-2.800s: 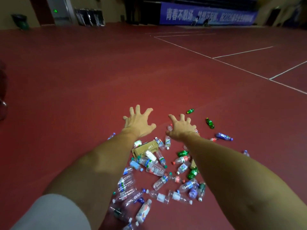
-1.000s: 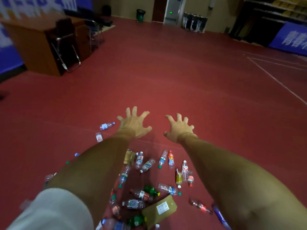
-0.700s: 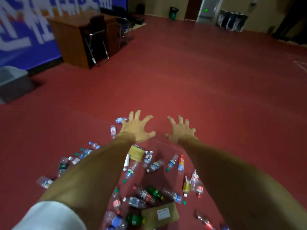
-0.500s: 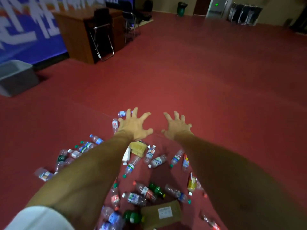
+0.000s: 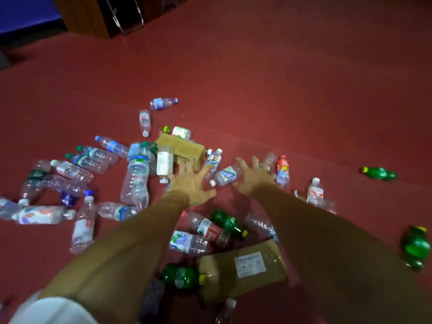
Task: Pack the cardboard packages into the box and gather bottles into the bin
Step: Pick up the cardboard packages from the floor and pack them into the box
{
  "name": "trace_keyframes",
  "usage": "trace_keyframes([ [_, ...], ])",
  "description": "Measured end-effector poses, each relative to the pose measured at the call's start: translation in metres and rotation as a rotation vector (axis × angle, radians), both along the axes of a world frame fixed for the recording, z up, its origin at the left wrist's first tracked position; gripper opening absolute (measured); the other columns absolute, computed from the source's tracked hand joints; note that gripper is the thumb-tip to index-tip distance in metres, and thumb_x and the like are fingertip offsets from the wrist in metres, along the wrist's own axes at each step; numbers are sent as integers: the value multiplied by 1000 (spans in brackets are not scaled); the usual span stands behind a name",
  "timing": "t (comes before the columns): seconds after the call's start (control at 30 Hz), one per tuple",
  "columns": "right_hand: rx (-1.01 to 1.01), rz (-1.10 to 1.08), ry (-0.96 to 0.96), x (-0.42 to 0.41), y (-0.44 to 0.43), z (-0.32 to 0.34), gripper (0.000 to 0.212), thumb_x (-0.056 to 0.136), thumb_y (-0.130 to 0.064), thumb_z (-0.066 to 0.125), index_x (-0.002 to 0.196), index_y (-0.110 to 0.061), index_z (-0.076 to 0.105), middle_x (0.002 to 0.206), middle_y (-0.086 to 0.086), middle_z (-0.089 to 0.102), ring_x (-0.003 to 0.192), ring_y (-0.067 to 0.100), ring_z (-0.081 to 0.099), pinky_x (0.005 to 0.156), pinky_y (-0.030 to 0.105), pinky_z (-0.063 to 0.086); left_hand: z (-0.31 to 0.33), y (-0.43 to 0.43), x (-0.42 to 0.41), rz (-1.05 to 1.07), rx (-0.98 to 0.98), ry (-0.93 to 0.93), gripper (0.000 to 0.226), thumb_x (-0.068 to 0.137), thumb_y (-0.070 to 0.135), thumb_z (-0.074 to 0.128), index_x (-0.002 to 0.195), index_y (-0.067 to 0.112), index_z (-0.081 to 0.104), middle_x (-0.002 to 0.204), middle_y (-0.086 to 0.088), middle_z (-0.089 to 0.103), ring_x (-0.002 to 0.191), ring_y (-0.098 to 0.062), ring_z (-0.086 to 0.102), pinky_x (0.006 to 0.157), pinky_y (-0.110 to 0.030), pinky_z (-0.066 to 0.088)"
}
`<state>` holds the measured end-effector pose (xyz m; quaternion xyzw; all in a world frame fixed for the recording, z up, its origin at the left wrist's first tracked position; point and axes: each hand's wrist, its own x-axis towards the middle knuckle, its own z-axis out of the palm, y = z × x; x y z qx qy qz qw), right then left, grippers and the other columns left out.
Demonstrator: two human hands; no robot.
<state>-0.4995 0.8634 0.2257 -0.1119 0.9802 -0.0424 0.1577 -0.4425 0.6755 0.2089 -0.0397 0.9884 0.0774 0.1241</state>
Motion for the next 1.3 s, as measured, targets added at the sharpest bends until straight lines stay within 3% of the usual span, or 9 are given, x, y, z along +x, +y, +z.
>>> trace_keyframes([
  [0.2, -14, -29, -4, 18, 25, -134, 83, 91, -58, 55, 157, -39, 10, 163, 7, 8, 146, 39, 13, 107, 67, 29, -138, 25, 21, -65, -14, -52, 81, 83, 67, 53, 151, 48, 14, 165, -10, 1, 151, -35, 0, 112, -69, 18],
  [0.37, 15, 7, -100, 50, 44, -189, 87, 90, -61, 56, 157, -43, 3, 165, 5, 1, 149, 40, 7, 110, 66, 27, -193, 38, 55, -105, -31, -154, 87, 79, 72, 54, 152, 49, 13, 165, -11, -1, 151, -36, -2, 112, -73, 11],
  [0.47, 7, 28, -144, 60, 58, -204, 93, 88, -64, 59, 157, -43, 0, 166, 6, -3, 150, 41, 1, 115, 67, 17, -204, 43, 59, -97, -50, -176, 92, 77, 77, 54, 154, 47, 12, 165, -12, -3, 151, -36, -3, 111, -75, 8],
  [0.6, 64, 111, -162, 68, 72, -219, 100, 84, -68, 61, 157, -43, -2, 166, 5, -5, 149, 43, 2, 110, 71, 22, -213, 52, 61, -119, -64, -188, 94, 75, 79, 55, 153, 47, 13, 165, -12, -2, 151, -35, -1, 111, -74, 11],
  [0.8, 154, 243, -250, 81, 89, -239, 104, 77, -84, 51, 154, -49, -10, 166, -3, -11, 151, 39, -2, 110, 73, 19, -224, 60, 70, -146, -124, -231, 99, 73, 85, 53, 153, 48, 8, 164, -14, -5, 151, -35, -2, 108, -75, 11],
  [0.9, 221, 336, -285, 86, 93, -244, 115, 69, -87, 57, 153, -49, -12, 167, -2, -9, 151, 41, -1, 109, 75, 15, -225, 65, 69, -149, -173, -268, 104, 71, 86, 53, 154, 47, 3, 165, -15, -9, 151, -37, -1, 108, -76, 10],
  [1.03, 217, 385, -390, 99, 102, -250, 124, 67, -75, 72, 154, -46, -11, 167, 0, -10, 150, 43, -9, 109, 76, 3, -227, 72, 71, -147, -195, -264, 107, 70, 82, 60, 154, 46, 5, 164, -16, -6, 151, -39, 2, 109, -75, 13],
  [1.3, 357, 498, -334, 100, 104, -251, 133, 68, -50, 85, 154, -43, -16, 167, 5, -8, 151, 42, -5, 110, 76, 8, -227, 71, 73, -155, -178, -301, 104, 73, 81, 57, 155, 45, 4, 165, -15, -7, 151, -39, 0, 109, -75, 10],
])
